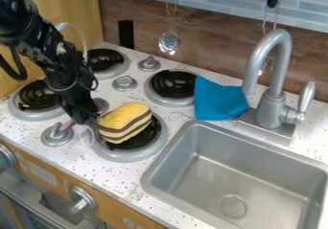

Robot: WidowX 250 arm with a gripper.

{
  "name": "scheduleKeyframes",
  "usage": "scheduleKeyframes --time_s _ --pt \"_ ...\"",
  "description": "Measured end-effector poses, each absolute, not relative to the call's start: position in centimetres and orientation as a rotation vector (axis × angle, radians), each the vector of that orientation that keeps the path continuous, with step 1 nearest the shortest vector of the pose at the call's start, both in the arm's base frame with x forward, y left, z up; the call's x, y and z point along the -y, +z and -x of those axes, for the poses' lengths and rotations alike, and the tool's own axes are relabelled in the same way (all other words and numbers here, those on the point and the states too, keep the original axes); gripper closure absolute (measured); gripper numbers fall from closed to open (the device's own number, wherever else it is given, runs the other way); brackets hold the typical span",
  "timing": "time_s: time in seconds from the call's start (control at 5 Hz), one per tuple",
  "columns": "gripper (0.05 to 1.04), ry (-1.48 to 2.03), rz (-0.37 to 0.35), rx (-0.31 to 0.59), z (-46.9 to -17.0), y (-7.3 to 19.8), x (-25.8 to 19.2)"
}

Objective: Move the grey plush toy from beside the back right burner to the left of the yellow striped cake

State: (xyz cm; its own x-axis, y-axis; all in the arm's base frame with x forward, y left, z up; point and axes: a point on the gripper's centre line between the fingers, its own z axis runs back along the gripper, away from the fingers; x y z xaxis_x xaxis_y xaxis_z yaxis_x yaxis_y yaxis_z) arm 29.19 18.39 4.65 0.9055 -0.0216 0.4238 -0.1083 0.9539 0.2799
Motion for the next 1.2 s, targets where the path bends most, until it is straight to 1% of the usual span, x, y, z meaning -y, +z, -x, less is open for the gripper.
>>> scheduleKeyframes --time_s 0.2,0.4,0.6,0.8,1.0,1.2 --pt "0.435 0.079 -0.318 0.428 -29.2 4.9 -18.8" --pt "0.143 0.151 -0.314 0.451 -29.7 5.4 -19.1" --pt "0.076 0.218 -0.322 0.466 -30.2 6.2 -19.3" --pt "0.079 0.211 -0.344 0.503 -30.5 8.3 -18.6" --pt "0.081 0.196 -0.324 0.594 -31.1 11.3 -17.5" --pt "0.081 0.194 -0.323 0.599 -31.1 11.5 -17.4"
